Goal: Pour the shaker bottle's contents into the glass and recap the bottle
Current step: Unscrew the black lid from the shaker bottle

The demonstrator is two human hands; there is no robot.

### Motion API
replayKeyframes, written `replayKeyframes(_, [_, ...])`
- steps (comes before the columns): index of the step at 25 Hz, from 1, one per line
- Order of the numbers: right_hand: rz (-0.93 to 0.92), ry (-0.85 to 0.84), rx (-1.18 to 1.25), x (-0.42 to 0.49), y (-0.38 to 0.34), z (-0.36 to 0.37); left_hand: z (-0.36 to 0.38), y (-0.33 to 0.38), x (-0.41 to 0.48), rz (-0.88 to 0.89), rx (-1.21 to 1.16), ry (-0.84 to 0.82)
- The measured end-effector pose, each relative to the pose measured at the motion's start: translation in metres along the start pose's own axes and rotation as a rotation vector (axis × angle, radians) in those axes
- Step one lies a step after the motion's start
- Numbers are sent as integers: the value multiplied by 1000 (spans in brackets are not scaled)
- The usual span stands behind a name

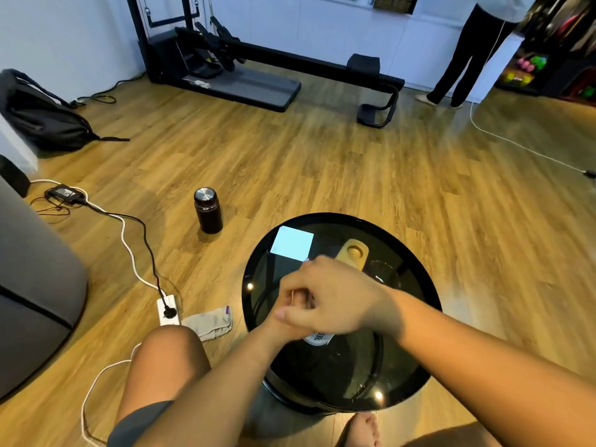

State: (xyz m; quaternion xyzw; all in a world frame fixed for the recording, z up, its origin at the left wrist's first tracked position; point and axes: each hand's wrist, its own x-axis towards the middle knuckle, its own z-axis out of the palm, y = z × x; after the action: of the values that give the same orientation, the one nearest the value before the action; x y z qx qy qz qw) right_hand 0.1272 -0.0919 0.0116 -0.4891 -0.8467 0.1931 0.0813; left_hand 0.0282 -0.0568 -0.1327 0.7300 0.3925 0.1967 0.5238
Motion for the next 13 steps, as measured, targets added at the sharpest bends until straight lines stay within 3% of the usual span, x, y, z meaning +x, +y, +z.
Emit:
replayKeyframes(2, [143,202,-55,3,14,-17,-3,5,0,54,-10,94])
replayKeyframes(3, [300,212,-234,5,25,-24,-4,7,1,57,-11,127])
replayKeyframes(5, [519,22,-442,4,39,-19,-4,7,2,42,-11,112])
replayKeyframes(7, [313,-37,-384,9,31,-3,-3,3,4,45,-8,93])
replayKeyframes(9, [57,-7,-136,8,16,0,-3,1,3,35,-42,65])
replayKeyframes(10, [18,35,18,7,13,-5,-2,2,2,52,-51,63])
replayKeyframes(12, [133,186,115,9,26,-21,-3,5,3,69,-29,100])
replayKeyframes(13, [262,201,-17,9,35,-26,-4,7,3,57,-17,119])
